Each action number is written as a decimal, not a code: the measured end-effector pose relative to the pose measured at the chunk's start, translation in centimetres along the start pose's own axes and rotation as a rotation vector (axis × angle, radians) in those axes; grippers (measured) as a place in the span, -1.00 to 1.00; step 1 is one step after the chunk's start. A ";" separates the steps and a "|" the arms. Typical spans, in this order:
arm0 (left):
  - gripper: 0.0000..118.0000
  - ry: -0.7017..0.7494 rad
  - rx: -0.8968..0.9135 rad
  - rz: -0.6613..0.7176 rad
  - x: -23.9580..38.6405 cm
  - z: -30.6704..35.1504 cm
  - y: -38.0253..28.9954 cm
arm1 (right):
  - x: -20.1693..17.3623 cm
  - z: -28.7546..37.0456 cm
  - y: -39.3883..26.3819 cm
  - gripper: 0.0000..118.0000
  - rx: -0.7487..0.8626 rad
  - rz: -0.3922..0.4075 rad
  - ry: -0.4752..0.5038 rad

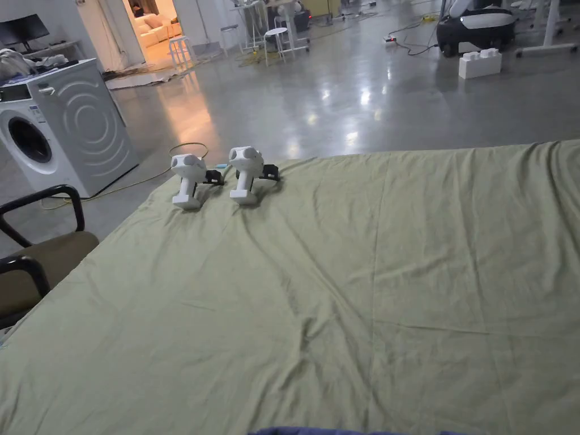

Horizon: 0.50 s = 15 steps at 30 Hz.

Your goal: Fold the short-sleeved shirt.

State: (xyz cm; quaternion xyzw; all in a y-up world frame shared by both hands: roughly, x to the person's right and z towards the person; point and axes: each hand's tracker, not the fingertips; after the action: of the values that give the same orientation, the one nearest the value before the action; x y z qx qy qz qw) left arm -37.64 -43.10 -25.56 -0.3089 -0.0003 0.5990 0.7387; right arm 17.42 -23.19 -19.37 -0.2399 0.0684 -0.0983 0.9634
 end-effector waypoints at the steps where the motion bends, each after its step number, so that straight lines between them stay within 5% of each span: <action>1: -0.80 -0.021 0.007 0.034 0.0 0.1 0.0 | 0.1 0.1 -0.1 -0.96 -0.006 -0.003 -0.006; 7: -0.81 -0.045 0.127 -0.040 3.3 5.2 2.0 | 1.0 0.4 -0.2 -0.96 -0.019 -0.042 -0.009; 11: -0.81 0.126 0.179 -0.387 6.7 9.5 6.9 | 1.1 -0.2 -0.2 -0.96 -0.018 -0.065 0.010; 15: -0.81 0.113 0.161 -0.570 13.0 9.3 3.3 | 0.7 -0.5 -0.4 -0.96 -0.020 -0.064 0.028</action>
State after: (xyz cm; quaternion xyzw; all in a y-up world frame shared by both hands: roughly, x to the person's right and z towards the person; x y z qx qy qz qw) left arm -40.32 -27.08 -24.36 -0.2696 0.0016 0.3472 0.8982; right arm 17.96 -23.94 -19.63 -0.2503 0.0751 -0.1319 0.9562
